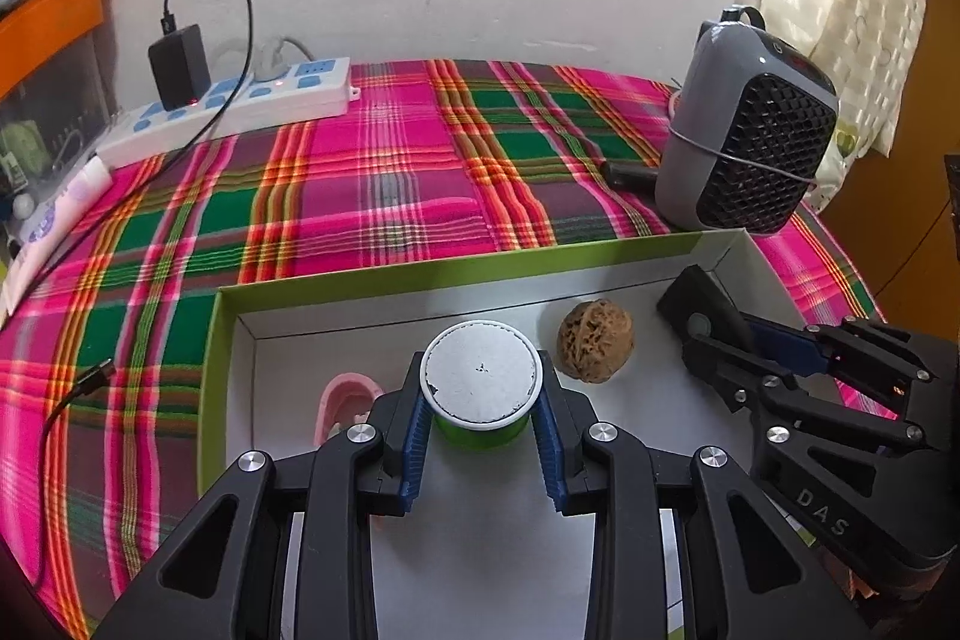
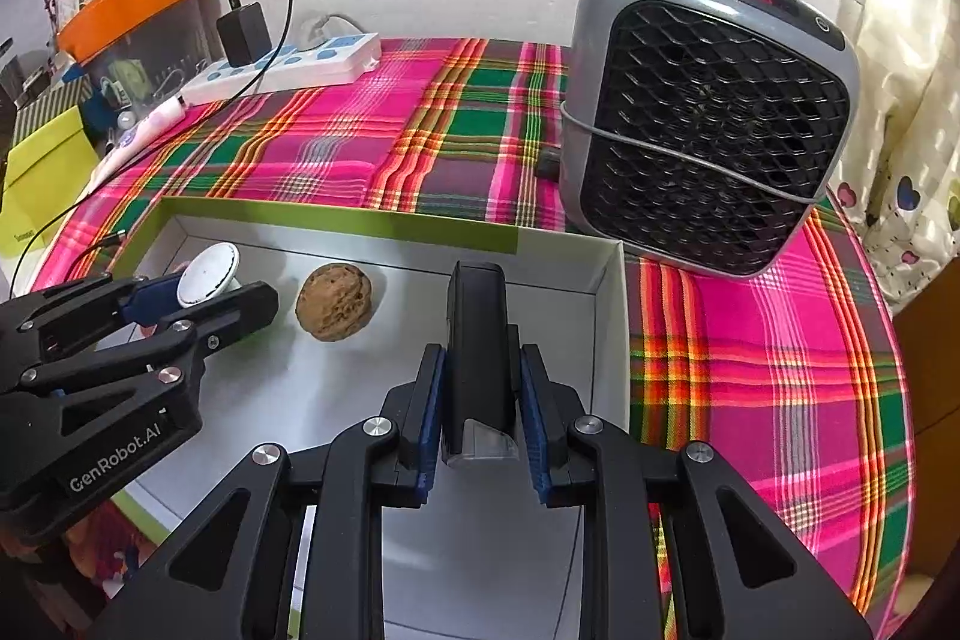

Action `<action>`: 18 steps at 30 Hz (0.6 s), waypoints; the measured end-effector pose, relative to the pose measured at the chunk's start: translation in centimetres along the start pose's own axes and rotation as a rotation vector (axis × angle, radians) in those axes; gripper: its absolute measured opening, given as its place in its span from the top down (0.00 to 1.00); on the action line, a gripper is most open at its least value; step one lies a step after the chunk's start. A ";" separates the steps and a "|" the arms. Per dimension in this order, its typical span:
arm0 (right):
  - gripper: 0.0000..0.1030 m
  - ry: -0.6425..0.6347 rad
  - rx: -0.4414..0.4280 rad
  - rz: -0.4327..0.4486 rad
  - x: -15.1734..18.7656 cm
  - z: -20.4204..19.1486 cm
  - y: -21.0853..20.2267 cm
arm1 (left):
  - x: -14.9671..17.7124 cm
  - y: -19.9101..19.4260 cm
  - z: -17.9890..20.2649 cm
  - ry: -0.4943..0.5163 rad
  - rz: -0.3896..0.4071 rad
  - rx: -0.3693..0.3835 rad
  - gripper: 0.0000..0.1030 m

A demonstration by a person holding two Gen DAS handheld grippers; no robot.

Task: Organize objects
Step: 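Carry the green holder and black device into the box and open both grippers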

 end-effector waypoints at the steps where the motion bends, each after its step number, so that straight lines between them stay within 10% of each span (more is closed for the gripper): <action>1: 0.76 -0.004 0.001 0.003 0.0 -0.1 0.0 | 0.1 0.1 0.0 -0.001 -0.005 0.003 0.72; 18: 0.76 -0.005 0.021 0.007 -0.2 -0.2 0.3 | 0.0 0.3 0.0 -0.011 -0.012 0.009 0.71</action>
Point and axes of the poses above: each gripper's, at about its wrist camera, not at the fingertips, and y roughly the way its jaws point, z to its right, x to its underside, the point moved 9 cm from there along y, roughly the way its jaws point, and after that the axes turned 3 degrees about y, right-handed, at the moved point
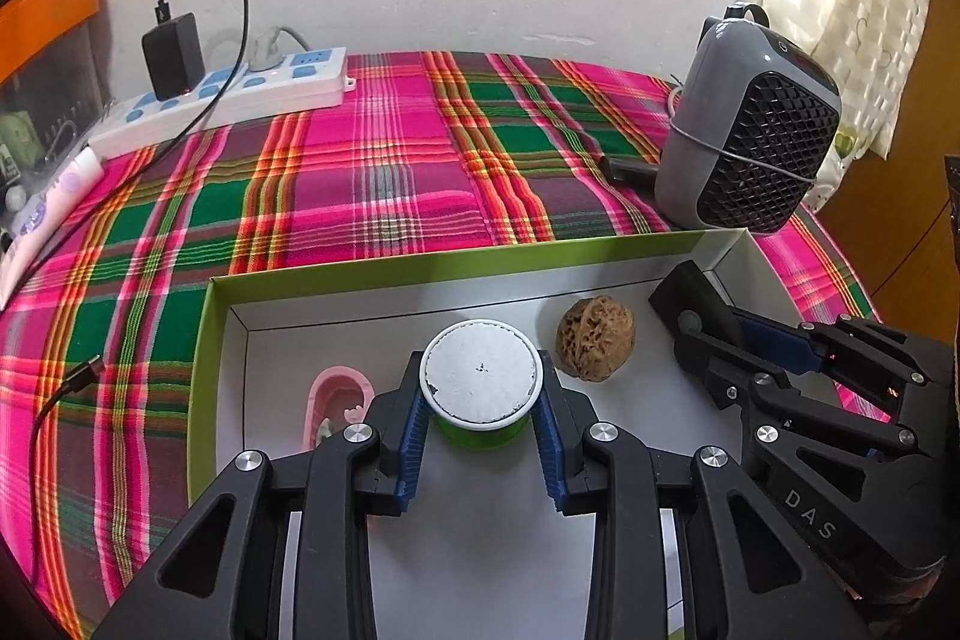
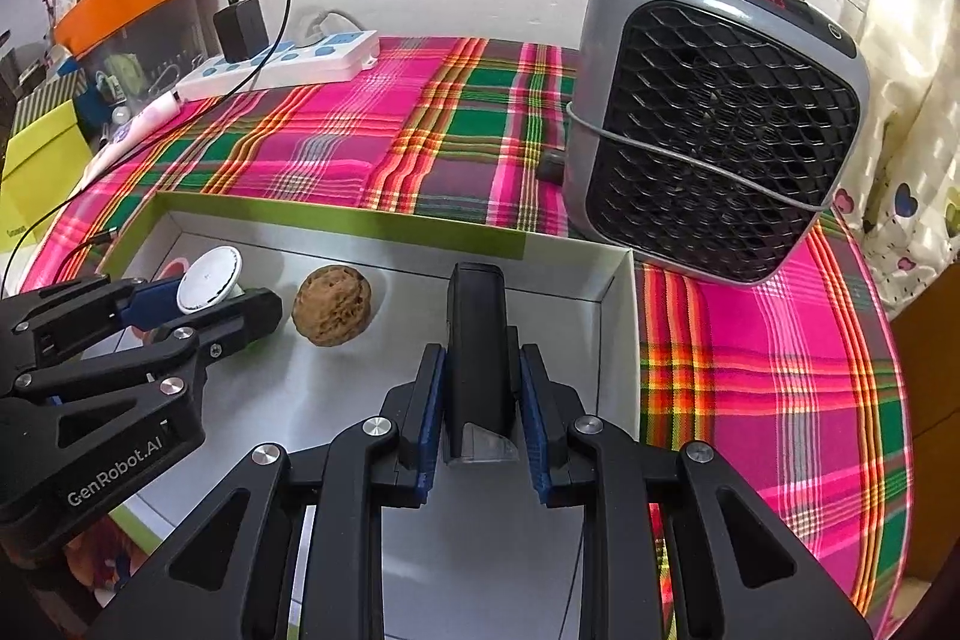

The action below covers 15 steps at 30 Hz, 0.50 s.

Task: Organize objects
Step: 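Carry the green holder and black device into the box and open both grippers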

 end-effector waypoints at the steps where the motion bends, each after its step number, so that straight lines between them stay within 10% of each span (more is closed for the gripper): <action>1: 0.76 0.001 0.000 0.000 0.0 0.0 0.0 | 0.0 0.0 0.0 0.001 0.000 0.000 0.71; 15: 0.64 0.019 -0.006 0.021 -0.2 0.3 -0.6 | 0.2 -0.3 0.0 -0.024 -0.005 0.020 0.64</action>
Point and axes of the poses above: each gripper's, at about its wrist camera, not at the fingertips, and y roughly the way its jaws point, z to its right, x to its underside, the point moved 9 cm from there along y, roughly the way its jaws point, and after that the axes turned 3 degrees about y, right-handed, at the moved point
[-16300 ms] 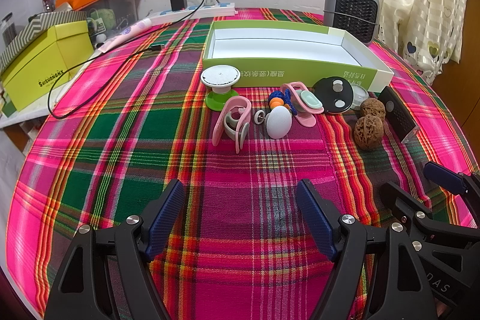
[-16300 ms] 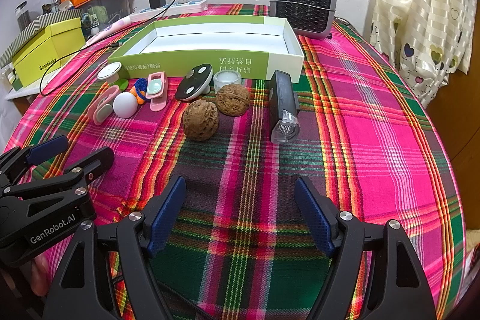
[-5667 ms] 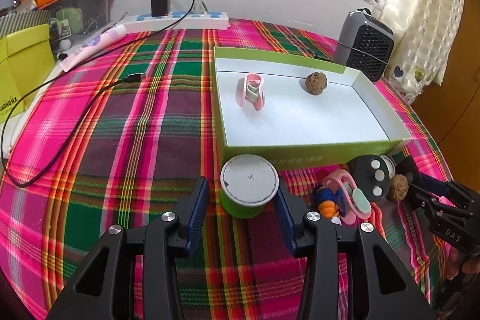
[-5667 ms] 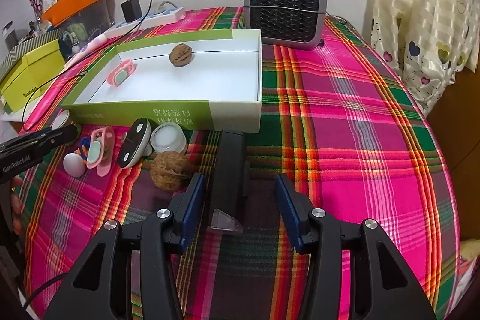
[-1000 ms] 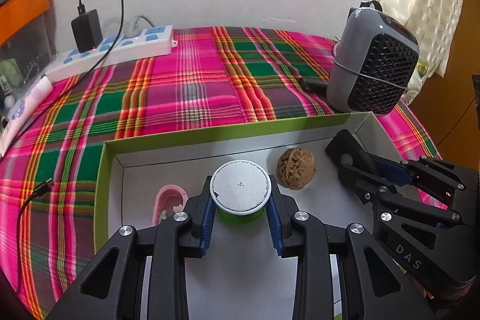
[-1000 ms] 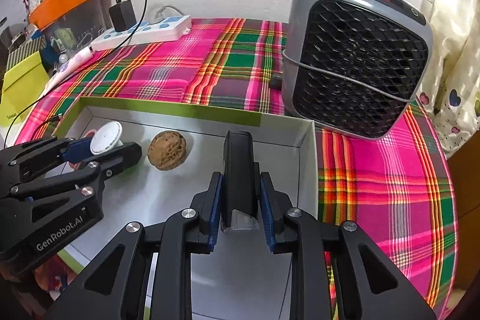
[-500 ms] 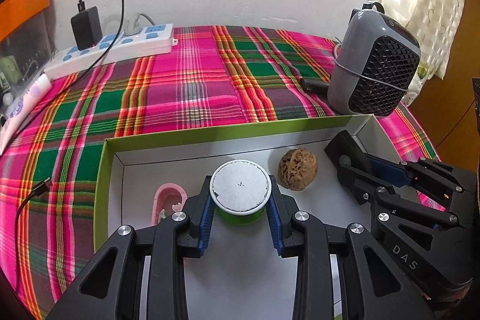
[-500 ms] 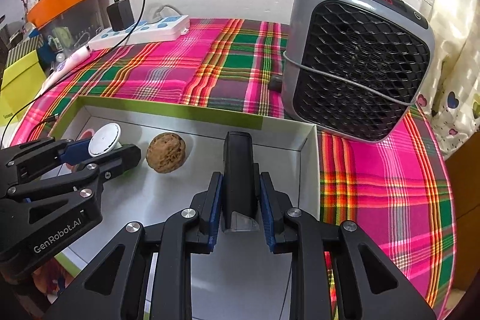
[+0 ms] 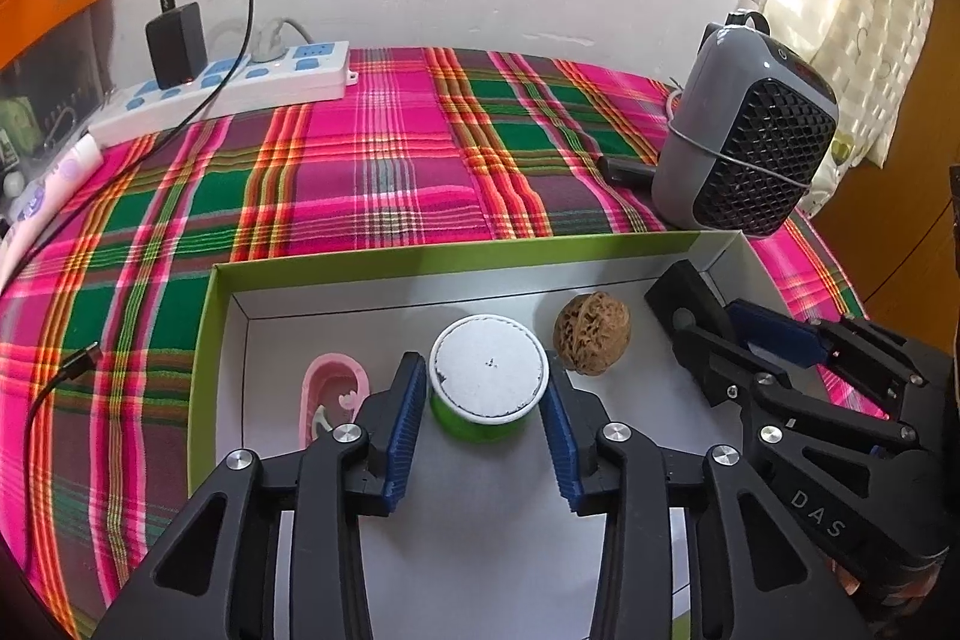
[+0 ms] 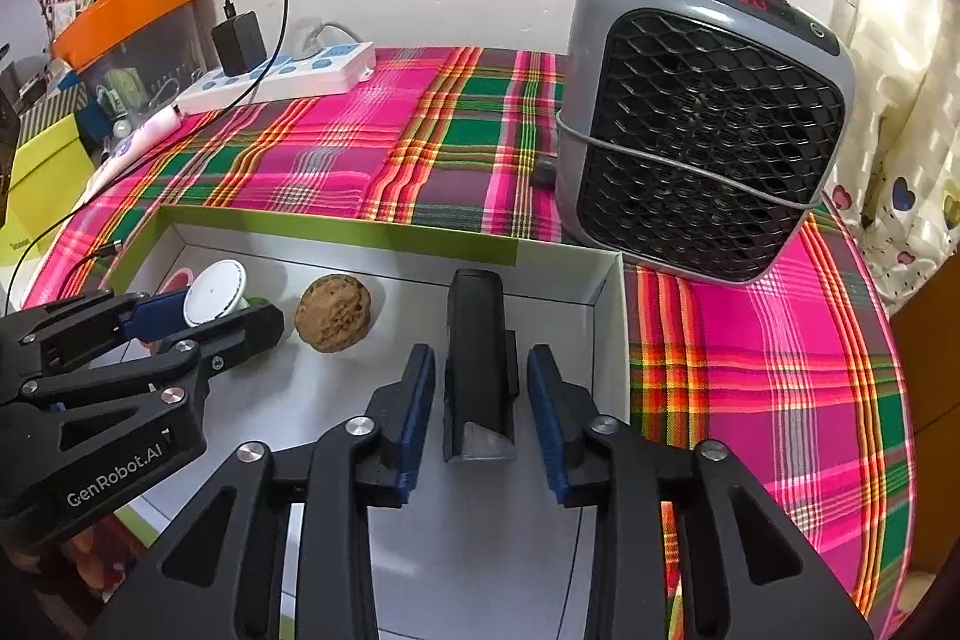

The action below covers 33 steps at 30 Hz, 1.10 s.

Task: Organize objects
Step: 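Carry the green holder and black device into the box and open both grippers, then withdraw both grippers from the box toward the remaining items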

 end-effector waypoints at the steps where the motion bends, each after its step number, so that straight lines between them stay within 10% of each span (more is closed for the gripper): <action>1: 0.64 0.001 0.000 0.002 0.0 0.0 -0.1 | 0.1 -0.1 0.0 -0.002 -0.001 0.001 0.64; 33: 0.63 0.052 -0.030 0.090 2.7 -1.2 -7.1 | 3.2 -8.6 0.9 0.001 0.091 -0.004 0.61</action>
Point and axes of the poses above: each gripper's, at about its wrist camera, not at the fingertips, and y roughly the way its jaws point, z to its right, x to its underside, the point moved 9 cm from there along y, roughly the way its jaws point, and after that the axes turned 3 degrees about y, right-handed, at the moved point
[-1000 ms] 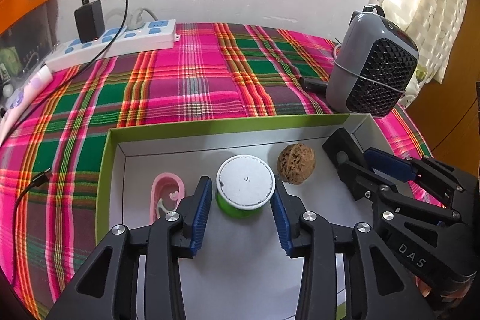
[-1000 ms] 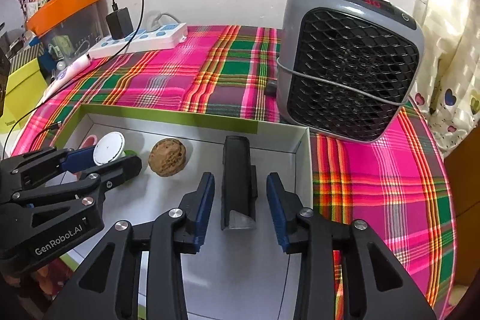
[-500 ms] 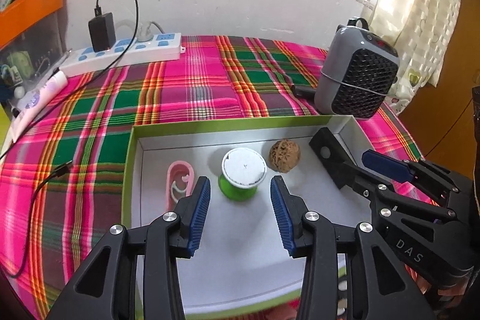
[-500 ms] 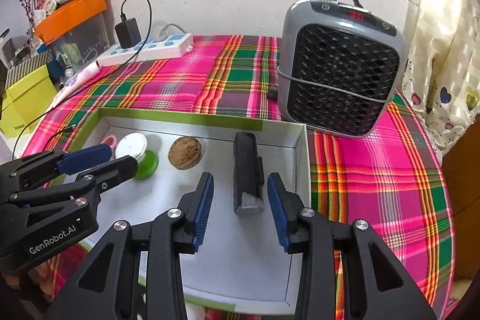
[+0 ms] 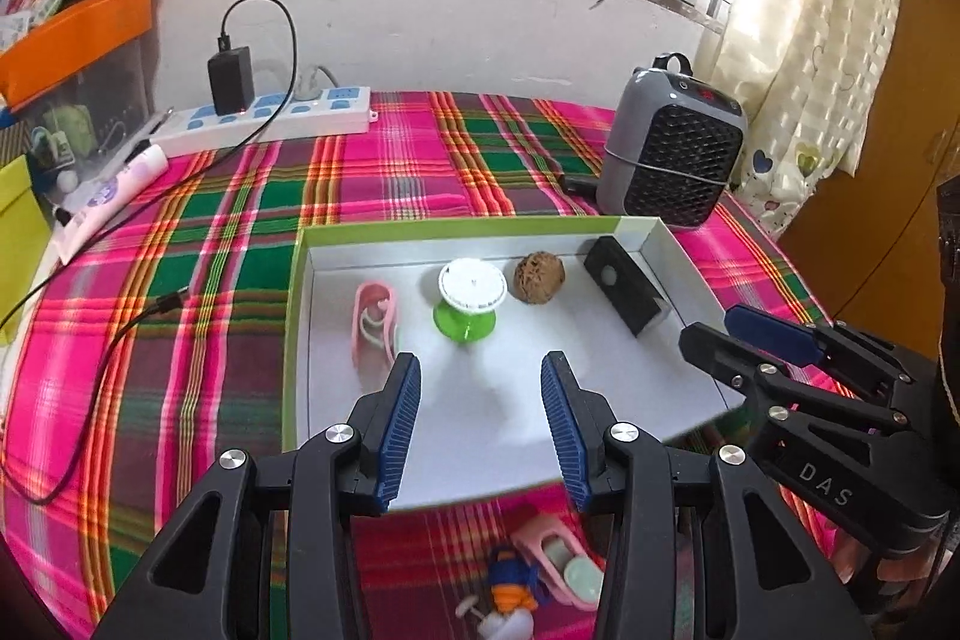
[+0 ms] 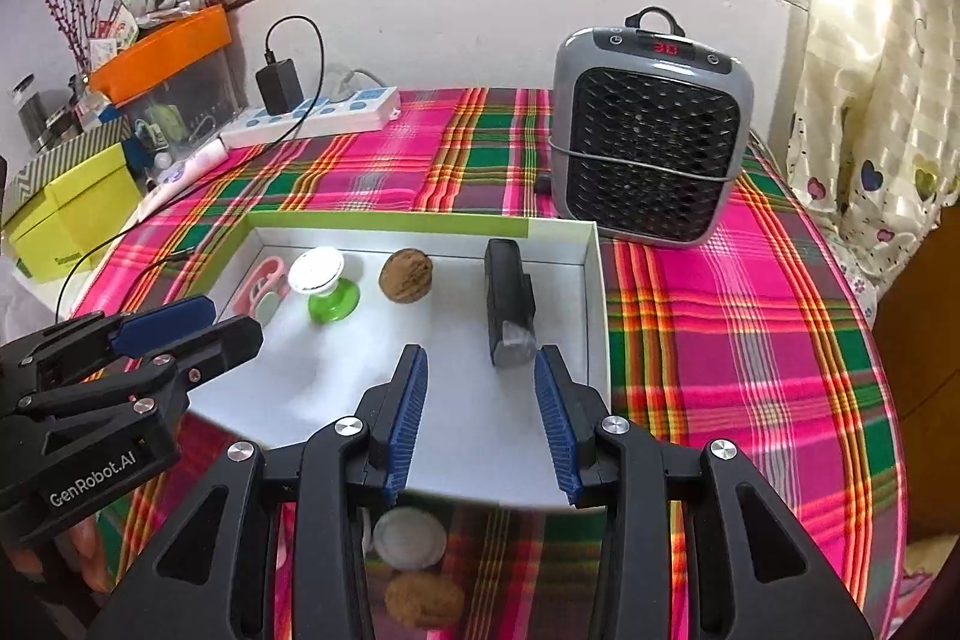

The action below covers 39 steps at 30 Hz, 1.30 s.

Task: Organize objects
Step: 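Withdraw both grippers from the box toward the remaining items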

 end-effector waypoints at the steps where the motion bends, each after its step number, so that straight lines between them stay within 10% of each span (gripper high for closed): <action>1: 0.63 0.001 -0.001 0.003 0.2 0.0 -0.3 | 0.1 -0.2 0.0 -0.001 0.002 0.000 0.61; 39: 0.63 0.032 -0.090 -0.003 7.6 0.1 -3.8 | 8.1 -3.6 -0.8 -0.058 -0.021 0.021 0.59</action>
Point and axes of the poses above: each gripper's, at about its wrist camera, not at the fingertips, and y roughly the way its jaws point, z to its right, x to its underside, the point moved 9 cm from there along y, roughly the way its jaws point, and after that the axes turned 3 degrees about y, right-handed, at the moved point
